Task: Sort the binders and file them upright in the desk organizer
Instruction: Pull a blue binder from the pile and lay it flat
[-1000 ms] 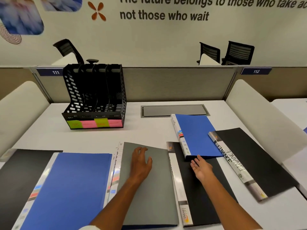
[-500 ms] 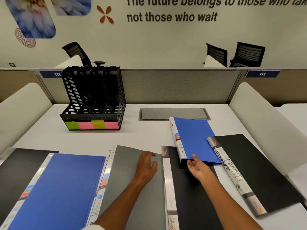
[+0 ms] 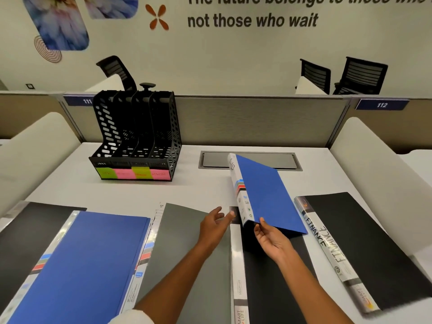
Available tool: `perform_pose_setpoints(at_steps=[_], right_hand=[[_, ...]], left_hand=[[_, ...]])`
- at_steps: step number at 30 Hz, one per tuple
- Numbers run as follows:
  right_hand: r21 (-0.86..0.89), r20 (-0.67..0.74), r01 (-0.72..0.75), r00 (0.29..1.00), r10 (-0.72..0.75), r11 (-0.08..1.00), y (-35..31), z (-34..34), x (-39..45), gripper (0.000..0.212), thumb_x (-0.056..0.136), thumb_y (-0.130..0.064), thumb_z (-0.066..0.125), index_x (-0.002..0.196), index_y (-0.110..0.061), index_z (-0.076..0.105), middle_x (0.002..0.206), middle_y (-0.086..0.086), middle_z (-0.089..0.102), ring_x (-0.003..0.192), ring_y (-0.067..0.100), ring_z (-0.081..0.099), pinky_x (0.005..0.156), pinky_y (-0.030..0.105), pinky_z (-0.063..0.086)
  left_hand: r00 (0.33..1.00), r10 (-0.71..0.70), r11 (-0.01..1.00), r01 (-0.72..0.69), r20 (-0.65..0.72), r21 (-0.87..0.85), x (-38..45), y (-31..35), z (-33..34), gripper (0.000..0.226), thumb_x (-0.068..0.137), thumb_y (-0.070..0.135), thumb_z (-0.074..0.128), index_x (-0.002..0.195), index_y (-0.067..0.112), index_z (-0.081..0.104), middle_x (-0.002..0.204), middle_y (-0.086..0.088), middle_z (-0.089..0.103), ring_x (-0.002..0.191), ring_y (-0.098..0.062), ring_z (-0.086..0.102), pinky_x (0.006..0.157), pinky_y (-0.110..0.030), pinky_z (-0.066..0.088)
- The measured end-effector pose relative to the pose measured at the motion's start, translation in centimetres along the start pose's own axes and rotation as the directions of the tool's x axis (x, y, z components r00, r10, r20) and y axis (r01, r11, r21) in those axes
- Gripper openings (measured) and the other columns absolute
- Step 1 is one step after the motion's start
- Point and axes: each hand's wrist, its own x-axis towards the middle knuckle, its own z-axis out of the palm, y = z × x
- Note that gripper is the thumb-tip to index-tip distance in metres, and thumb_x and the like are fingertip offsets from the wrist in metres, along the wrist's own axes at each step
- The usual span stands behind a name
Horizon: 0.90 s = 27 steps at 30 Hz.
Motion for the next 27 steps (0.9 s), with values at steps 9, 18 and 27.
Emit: perform_pose_setpoints(at_steps=[9,18,27], right_hand=[[-0.144,0.166,-0.036,0.984,0.06,0.989,3.8,2.3,-1.8,0.037,0.076,-0.005,0.071,0.111,-0.005,0.062,0.108,0.02,0.071,0.094,0.026,0.07,0.07,0.03,0.061],[-0.483,0.108,0.065,0.994,-0.014,0.873,4.8,3.2,-0.8,0.036,0.076,-0.02,0.081,0.104,-0.003,0.067,0.094,0.015,0.073,0.077,0.02,0.07,0.066,0.029,0.058],[-0.522,-0.107,0.22,0.942,-0.319,0.824,1.8,3.5,2.8,0.047,0.084,-0.011,0.073,0.126,-0.007,0.053,0.121,0.011,0.058,0.108,0.026,0.061,0.094,0.04,0.051]], left_hand=[[0.997,-0.073,0.868,0.083,0.038,-0.49,0.8,1.7,-0.3,0.046,0.081,0.036,0.076,0.118,0.012,0.063,0.11,-0.006,0.072,0.098,-0.022,0.072,0.087,-0.046,0.058],[0.989,-0.122,0.829,0.054,-0.085,-0.557,1.0,0.1,-4.0,0.031,0.084,0.023,0.075,0.11,0.01,0.064,0.105,-0.006,0.074,0.091,-0.021,0.074,0.072,-0.034,0.06],[0.983,-0.124,0.843,0.033,-0.135,-0.537,0.6,-0.9,-9.1,0.026,0.084,0.025,0.074,0.106,0.013,0.064,0.102,-0.001,0.075,0.088,-0.021,0.074,0.065,-0.029,0.059]])
